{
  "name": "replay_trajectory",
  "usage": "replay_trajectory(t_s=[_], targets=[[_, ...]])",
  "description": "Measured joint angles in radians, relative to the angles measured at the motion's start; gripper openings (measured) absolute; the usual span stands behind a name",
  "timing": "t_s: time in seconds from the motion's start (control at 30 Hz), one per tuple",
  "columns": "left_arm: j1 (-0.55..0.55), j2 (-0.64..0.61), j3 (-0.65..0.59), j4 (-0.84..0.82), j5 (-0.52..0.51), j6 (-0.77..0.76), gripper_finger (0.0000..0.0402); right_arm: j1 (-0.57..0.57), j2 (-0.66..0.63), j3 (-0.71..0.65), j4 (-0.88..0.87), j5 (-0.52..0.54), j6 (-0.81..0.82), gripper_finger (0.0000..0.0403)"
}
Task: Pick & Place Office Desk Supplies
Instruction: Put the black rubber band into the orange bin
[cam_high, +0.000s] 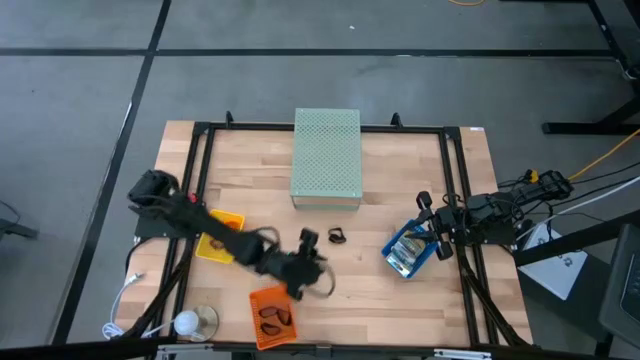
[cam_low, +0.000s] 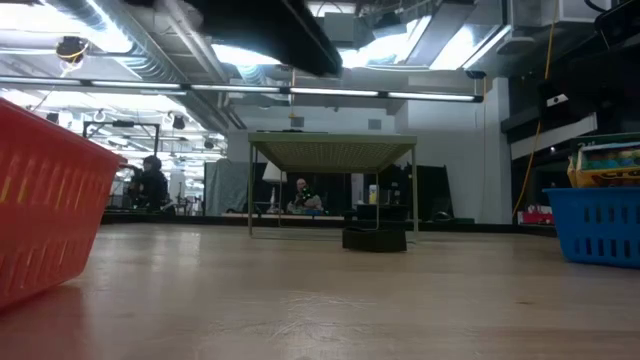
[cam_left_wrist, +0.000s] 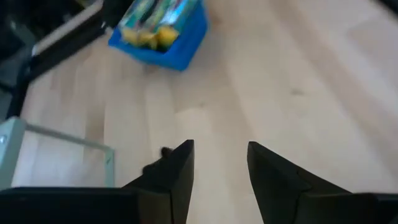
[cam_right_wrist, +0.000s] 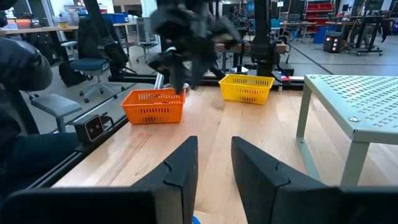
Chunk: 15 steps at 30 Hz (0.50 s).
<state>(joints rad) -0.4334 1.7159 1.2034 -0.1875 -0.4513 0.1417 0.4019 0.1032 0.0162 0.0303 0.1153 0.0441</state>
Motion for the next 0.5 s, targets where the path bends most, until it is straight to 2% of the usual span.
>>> replay_trajectory(t_s=[0.23,0.5], targets=[[0.147,0.082,0.0,0.005,0.085,0.051,0.0127,0.0,0.0,0.0,0.0,0.0,0.0,0.0098],[0.193,0.192,0.0,0.004,0.092,0.25,0.0106,0.0,0.0,0.0,0.0,-0.001,0.0,0.0098]])
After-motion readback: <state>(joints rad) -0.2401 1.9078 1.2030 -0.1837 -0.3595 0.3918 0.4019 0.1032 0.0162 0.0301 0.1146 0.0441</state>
